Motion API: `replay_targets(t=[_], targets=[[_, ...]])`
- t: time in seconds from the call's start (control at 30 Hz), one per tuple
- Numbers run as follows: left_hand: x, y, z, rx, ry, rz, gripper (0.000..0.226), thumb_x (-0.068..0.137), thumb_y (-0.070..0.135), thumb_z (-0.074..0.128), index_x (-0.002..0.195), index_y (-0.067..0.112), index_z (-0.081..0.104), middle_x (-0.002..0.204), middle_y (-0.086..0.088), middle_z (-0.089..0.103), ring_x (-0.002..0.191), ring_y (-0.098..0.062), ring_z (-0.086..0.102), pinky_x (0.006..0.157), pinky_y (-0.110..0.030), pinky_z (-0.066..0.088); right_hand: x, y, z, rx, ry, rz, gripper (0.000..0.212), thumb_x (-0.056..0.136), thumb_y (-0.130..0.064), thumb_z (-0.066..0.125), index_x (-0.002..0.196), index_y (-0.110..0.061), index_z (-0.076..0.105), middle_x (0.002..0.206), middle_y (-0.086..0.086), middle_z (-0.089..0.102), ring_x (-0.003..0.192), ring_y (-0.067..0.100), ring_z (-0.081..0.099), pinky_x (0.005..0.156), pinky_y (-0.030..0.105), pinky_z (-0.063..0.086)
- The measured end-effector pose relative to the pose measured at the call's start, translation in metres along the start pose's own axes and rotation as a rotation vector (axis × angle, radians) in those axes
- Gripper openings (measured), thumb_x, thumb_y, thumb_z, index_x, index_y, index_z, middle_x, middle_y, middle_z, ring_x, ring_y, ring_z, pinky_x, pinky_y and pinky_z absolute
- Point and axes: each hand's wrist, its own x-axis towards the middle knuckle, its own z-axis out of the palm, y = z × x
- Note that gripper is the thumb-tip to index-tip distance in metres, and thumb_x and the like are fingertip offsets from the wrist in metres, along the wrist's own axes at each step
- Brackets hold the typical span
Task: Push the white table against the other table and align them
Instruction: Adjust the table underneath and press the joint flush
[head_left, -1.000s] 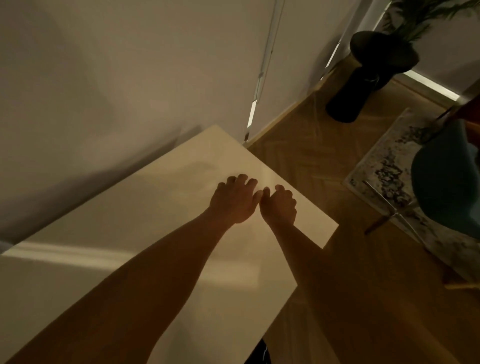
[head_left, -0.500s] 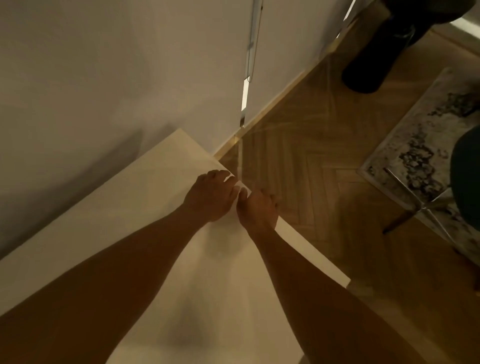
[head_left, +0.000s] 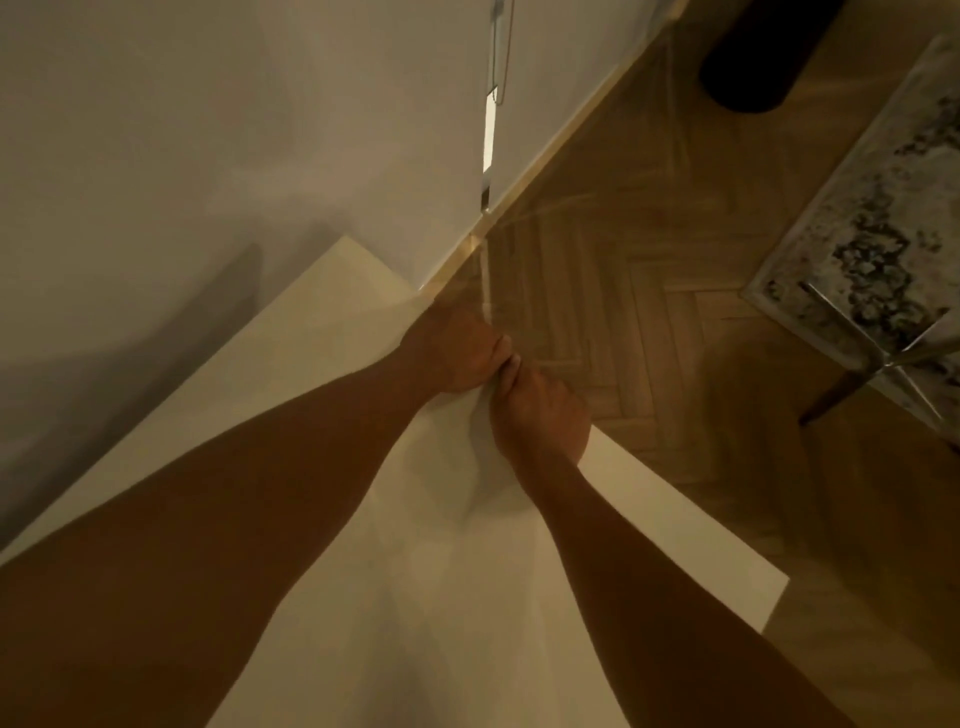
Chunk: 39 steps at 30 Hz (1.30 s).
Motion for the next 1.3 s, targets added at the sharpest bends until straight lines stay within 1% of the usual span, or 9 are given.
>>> replay_targets(t=[0.13, 0.33, 0.53, 0.67, 0.77, 0.87, 0.97, 1.03, 1.3], targets=[[0.002, -0.003, 0.004, -0.046, -0.011, -0.032, 0.054, 0.102, 0.044, 0.022, 0.091, 0.017, 0.067, 0.102, -0.006, 0.07, 0.099, -0.029, 0.062, 0.079, -0.039, 0.036, -0.003, -0.006, -0.007, 0.038, 0.006, 0.011, 0.052, 0.103, -0.04, 0.023, 0.073, -0.019, 0.061, 0.066, -0.001, 0.058, 0.058, 0.021, 0.048, 0.058, 0.032, 0.035], [-0.007, -0.023, 0.001, 0.022, -0.017, -0.034, 0.05, 0.105, 0.039, 0.022, 0.102, 0.016, 0.066, 0.109, -0.007, 0.069, 0.101, -0.03, 0.062, 0.085, -0.04, 0.04, 0.004, -0.03, -0.003, 0.073, -0.013, -0.003, 0.054, 0.104, -0.042, 0.021, 0.078, -0.019, 0.063, 0.072, 0.002, 0.065, 0.062, 0.023, 0.057, 0.06, 0.034, 0.047], [-0.01, -0.031, 0.007, 0.017, -0.019, -0.108, 0.051, 0.104, 0.039, 0.022, 0.092, 0.017, 0.067, 0.095, -0.003, 0.069, 0.091, -0.026, 0.061, 0.086, -0.039, 0.037, 0.009, -0.04, 0.006, 0.04, 0.021, -0.024, 0.053, 0.103, -0.042, 0.02, 0.077, -0.02, 0.06, 0.071, -0.001, 0.06, 0.061, 0.022, 0.055, 0.058, 0.033, 0.044], [-0.019, -0.03, 0.024, -0.115, 0.148, -0.169, 0.047, 0.101, 0.042, 0.029, 0.089, 0.022, 0.069, 0.091, -0.003, 0.07, 0.089, -0.027, 0.06, 0.092, -0.042, 0.034, 0.006, -0.04, 0.011, -0.008, 0.093, -0.029, 0.052, 0.104, -0.042, 0.022, 0.077, -0.02, 0.06, 0.073, 0.0, 0.063, 0.062, 0.023, 0.058, 0.056, 0.033, 0.043], [-0.038, -0.019, 0.041, -0.194, 0.305, -0.23, 0.051, 0.101, 0.043, 0.02, 0.113, 0.022, 0.065, 0.122, -0.006, 0.063, 0.121, -0.03, 0.05, 0.113, -0.053, 0.023, 0.003, -0.039, 0.013, -0.058, 0.111, -0.079, 0.052, 0.103, -0.041, 0.017, 0.087, -0.019, 0.061, 0.085, 0.003, 0.065, 0.076, 0.025, 0.058, 0.067, 0.037, 0.043], [-0.057, -0.009, 0.05, -0.199, 0.228, -0.331, 0.058, 0.102, 0.047, 0.009, 0.152, 0.028, 0.031, 0.162, -0.002, 0.026, 0.151, -0.029, 0.014, 0.115, -0.064, 0.007, -0.011, -0.044, 0.018, -0.055, 0.09, -0.097, 0.048, 0.104, -0.041, 0.017, 0.118, -0.016, 0.055, 0.117, 0.008, 0.062, 0.105, 0.027, 0.053, 0.091, 0.041, 0.039], [-0.091, -0.003, 0.058, -0.187, 0.197, -0.399, 0.057, 0.103, 0.047, 0.012, 0.157, 0.03, 0.014, 0.166, -0.001, 0.009, 0.152, -0.03, 0.007, 0.113, -0.067, 0.01, -0.036, -0.05, 0.025, -0.083, 0.05, -0.158, 0.059, 0.105, -0.043, 0.017, 0.155, -0.013, 0.02, 0.161, 0.01, 0.022, 0.149, 0.031, 0.017, 0.12, 0.048, 0.014], [-0.123, 0.008, 0.063, -0.191, 0.173, -0.451, 0.058, 0.102, 0.046, 0.015, 0.158, 0.029, 0.01, 0.166, -0.002, 0.007, 0.152, -0.029, 0.007, 0.112, -0.067, 0.013, -0.058, -0.052, 0.029, -0.103, 0.01, -0.235, 0.062, 0.105, -0.042, 0.016, 0.158, -0.011, 0.006, 0.166, 0.011, 0.001, 0.152, 0.033, -0.005, 0.123, 0.05, 0.004], [-0.283, 0.058, 0.062, -0.371, -0.032, -0.641, 0.053, 0.103, 0.049, 0.015, 0.155, 0.041, 0.01, 0.166, 0.003, 0.005, 0.152, -0.027, 0.011, 0.114, -0.06, 0.024, -0.203, -0.079, 0.033, -0.043, -0.262, -0.436, 0.061, 0.104, -0.039, 0.017, 0.158, -0.016, -0.001, 0.166, 0.007, -0.009, 0.15, 0.032, -0.017, 0.123, 0.048, -0.002]])
